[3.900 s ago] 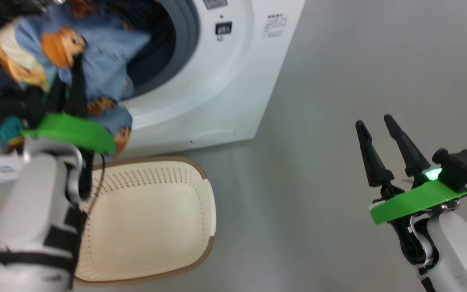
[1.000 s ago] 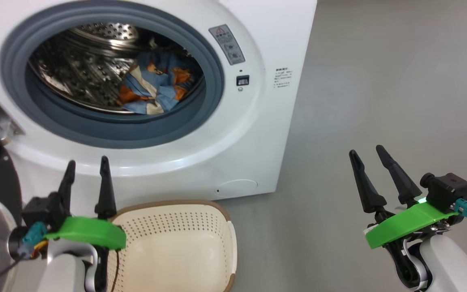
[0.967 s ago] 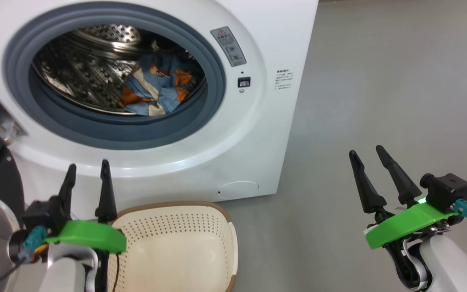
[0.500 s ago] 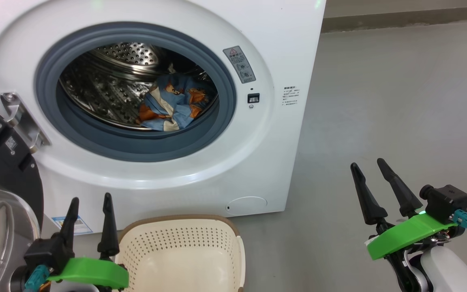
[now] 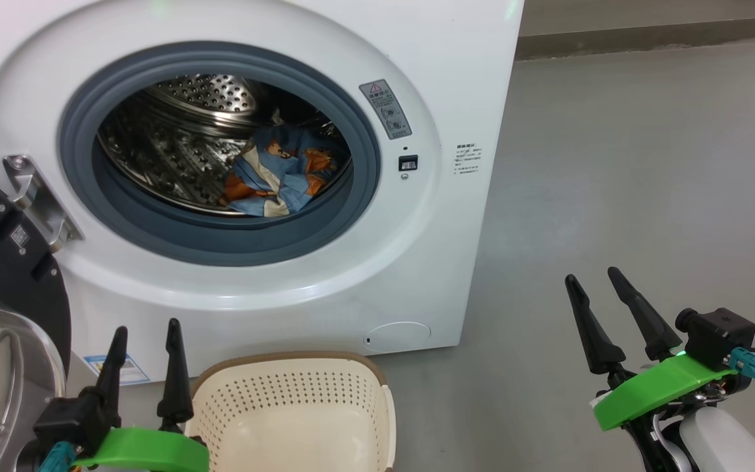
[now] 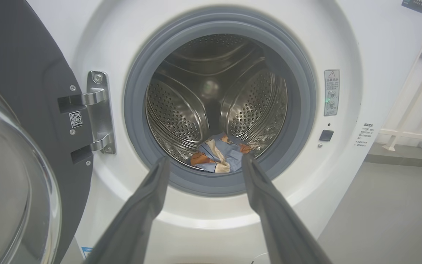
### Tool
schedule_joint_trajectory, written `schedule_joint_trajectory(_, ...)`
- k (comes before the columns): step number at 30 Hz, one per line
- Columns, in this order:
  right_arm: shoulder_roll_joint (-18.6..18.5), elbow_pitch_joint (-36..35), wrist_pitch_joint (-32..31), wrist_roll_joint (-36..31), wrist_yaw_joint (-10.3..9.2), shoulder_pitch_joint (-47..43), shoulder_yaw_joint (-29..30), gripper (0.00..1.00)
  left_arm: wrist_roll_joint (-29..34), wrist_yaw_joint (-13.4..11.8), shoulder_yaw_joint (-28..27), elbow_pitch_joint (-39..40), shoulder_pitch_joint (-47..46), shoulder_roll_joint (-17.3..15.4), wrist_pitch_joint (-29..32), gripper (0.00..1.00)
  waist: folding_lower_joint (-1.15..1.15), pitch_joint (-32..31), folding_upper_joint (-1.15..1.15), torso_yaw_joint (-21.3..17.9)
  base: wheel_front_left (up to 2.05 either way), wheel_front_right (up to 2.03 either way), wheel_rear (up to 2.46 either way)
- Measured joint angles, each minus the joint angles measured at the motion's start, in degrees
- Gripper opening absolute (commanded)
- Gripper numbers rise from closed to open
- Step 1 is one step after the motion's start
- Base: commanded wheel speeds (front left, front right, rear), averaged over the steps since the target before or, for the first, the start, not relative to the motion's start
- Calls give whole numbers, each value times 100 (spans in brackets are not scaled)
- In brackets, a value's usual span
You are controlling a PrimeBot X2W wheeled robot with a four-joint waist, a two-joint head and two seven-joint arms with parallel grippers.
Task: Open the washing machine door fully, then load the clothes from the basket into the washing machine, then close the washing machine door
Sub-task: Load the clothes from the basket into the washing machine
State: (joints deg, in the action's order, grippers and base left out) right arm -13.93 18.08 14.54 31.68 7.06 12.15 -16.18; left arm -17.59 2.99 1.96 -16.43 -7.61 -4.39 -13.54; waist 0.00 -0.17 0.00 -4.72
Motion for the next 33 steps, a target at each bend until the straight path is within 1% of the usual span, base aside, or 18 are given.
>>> schedule_joint_trajectory(7,-12,10,0,0,0,0,-14,100,1,-5,26,29,26,-20,0,100,0,-10,0,-42,0,0,0)
schedule_joint_trajectory(11,-22,12,0,0,0,0,-16,100,0,-53,37,29,83,-34,1,100,0,-1,0,-51,0,0,0)
schedule_joint_trajectory(27,-32,13,0,8,0,1,-27,100,-10,-63,107,26,83,-124,2,100,0,22,0,-77,0,0,0)
schedule_joint_trajectory(29,-32,14,0,8,0,1,-27,100,-10,-110,116,26,82,-126,2,100,0,23,0,-82,0,0,0)
schedule_joint_trajectory(33,-32,14,0,8,0,1,-27,100,-48,-111,130,26,82,-130,2,100,0,24,0,-88,0,0,0)
